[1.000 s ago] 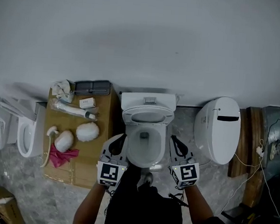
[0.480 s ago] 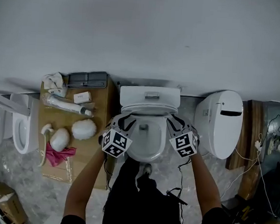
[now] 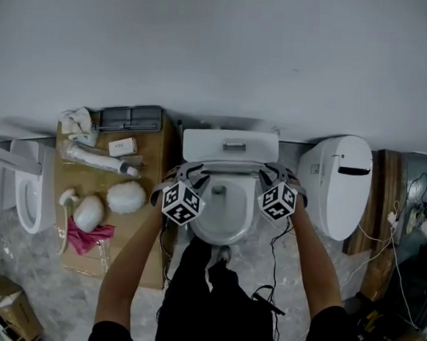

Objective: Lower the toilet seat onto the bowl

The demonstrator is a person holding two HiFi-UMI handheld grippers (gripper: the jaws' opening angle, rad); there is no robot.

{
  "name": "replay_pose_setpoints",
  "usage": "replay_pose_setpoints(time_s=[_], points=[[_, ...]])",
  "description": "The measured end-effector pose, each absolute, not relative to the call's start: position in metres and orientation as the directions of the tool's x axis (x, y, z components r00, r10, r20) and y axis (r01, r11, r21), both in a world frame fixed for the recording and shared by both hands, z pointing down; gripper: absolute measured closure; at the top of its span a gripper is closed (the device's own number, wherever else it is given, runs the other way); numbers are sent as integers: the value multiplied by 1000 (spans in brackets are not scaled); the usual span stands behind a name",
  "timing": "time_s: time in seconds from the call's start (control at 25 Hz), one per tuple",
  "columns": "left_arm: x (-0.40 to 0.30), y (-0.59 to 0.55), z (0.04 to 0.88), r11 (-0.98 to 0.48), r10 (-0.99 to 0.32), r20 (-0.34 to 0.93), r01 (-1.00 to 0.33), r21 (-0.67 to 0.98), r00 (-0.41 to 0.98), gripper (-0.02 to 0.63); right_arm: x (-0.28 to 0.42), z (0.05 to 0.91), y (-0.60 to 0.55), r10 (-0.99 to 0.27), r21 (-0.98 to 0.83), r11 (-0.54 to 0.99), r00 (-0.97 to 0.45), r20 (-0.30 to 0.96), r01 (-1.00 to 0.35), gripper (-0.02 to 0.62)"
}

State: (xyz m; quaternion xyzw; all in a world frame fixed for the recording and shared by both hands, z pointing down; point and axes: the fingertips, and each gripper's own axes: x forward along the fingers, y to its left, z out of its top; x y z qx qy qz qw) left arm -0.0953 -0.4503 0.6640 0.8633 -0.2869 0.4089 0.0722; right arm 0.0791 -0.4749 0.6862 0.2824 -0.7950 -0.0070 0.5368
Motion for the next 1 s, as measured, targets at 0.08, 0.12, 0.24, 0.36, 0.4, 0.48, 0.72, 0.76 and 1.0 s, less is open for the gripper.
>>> replay_pose_setpoints(time_s=[0.08, 0.12, 0.24, 0.36, 0.4, 0.48, 0.72, 0.76, 1.0], points=[[-95, -450, 667, -830, -431, 750, -546, -112, 501, 454, 79, 694, -475, -438, 314, 855, -251, 863, -413, 486], [-95, -450, 668, -832, -429, 752, -542, -114, 501, 454, 79, 697, -474, -432, 315, 860, -246, 867, -401, 488], [-92, -449, 670, -839, -421, 754, -532, -112, 505, 454, 80, 698, -473, -429, 325, 870, -242, 870, -372, 500], [-89, -446, 673, -849, -410, 759, -516, -116, 505, 454, 80, 699, -473, -420, 324, 879, -245, 874, -349, 506], [-87, -445, 675, -851, -409, 761, -512, -119, 503, 454, 80, 698, -472, -418, 325, 882, -245, 875, -342, 507], [-85, -443, 678, -853, -408, 764, -507, -123, 500, 454, 81, 698, -470, -413, 326, 886, -243, 878, -330, 508], [-78, -442, 685, -855, -408, 771, -500, -137, 489, 454, 82, 697, -458, -408, 321, 893, -262, 875, -316, 512], [-76, -441, 687, -857, -407, 773, -497, -138, 487, 454, 82, 697, -456, -407, 321, 894, -264, 874, -314, 514], [-71, -437, 694, -864, -403, 784, -478, -157, 472, 454, 83, 695, -435, -386, 309, 909, -286, 877, -278, 517]])
